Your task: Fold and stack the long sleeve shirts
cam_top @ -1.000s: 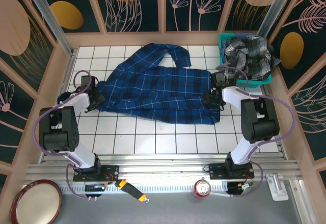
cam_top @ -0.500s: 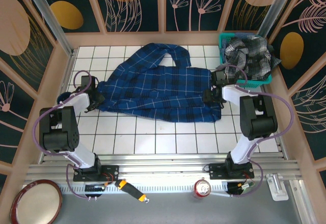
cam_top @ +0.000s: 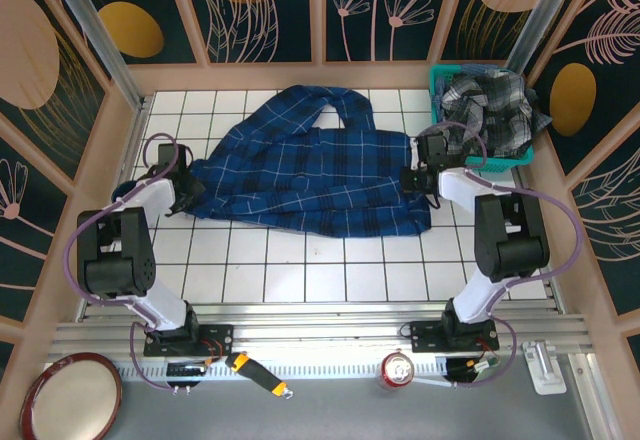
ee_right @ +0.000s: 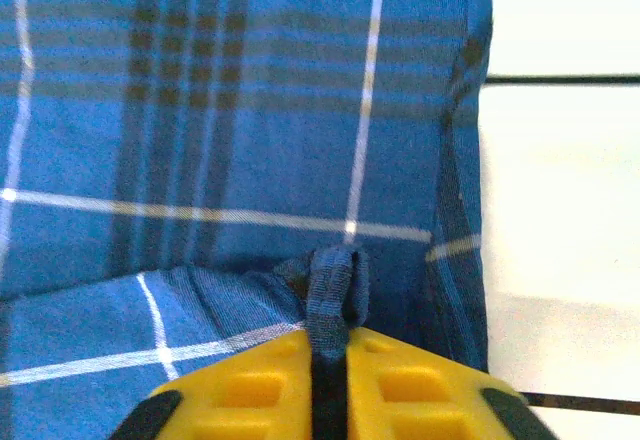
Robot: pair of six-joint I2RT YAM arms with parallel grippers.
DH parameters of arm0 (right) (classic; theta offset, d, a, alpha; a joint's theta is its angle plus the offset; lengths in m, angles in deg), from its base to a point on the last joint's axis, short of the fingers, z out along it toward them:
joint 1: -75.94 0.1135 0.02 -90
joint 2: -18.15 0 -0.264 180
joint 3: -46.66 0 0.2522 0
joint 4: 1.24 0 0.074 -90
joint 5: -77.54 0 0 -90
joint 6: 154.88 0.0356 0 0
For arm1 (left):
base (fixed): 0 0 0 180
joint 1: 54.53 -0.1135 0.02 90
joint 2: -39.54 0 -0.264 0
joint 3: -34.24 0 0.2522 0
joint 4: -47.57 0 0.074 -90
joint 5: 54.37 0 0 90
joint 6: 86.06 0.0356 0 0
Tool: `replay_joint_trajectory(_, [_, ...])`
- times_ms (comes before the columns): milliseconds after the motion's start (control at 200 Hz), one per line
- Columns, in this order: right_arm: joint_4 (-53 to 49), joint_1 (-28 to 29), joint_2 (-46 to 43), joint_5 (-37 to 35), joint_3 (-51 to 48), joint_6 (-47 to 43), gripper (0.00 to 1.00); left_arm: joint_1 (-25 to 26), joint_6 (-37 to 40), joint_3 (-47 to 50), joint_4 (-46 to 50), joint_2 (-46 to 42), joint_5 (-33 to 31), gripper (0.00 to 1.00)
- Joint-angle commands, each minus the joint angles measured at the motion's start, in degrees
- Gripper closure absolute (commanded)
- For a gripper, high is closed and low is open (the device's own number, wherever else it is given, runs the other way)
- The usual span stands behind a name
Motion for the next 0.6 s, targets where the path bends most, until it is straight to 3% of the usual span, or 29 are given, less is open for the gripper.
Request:
replay_joint_trajectory(0, [0.51,0.77,-1.7,-2.7,4.21,-4.17,0.9,-0.5,0.42,-2.26,1.11,1.38,0.63,0.8])
replay_joint_trajectory(95, [1.76,0.63,-3.12,-3.82,5.54,-7.13,1.0,-0.52,0.33,-4.75,1.49,1.56,0.28,0.81])
replay_joint_trajectory(275, [12.59,-0.08,-9.68,-0.7,3.11,-11.47,1.0,-0.54,0.19,-4.66,1.56,1.73,0.1,0.88])
replay_joint_trajectory(350, [22.99,-0.08,-12.8,2.15,0.03,-12.93,1.0,-0.52,0.15,-4.6,1.15,1.96,0.93,0.96])
replay_joint_trajectory(445, [39.65,-0.17,-17.23,4.98,-5.93,-12.92,1.0,-0.56,0.15,-4.29,0.98,2.17,1.41,0.99])
replay_joint_trajectory(596, [71.45,-3.16,-21.45,22.73,-25.81,-17.31,1.0,-0.78,0.15,-3.99,1.0,2.04,1.24,0.98])
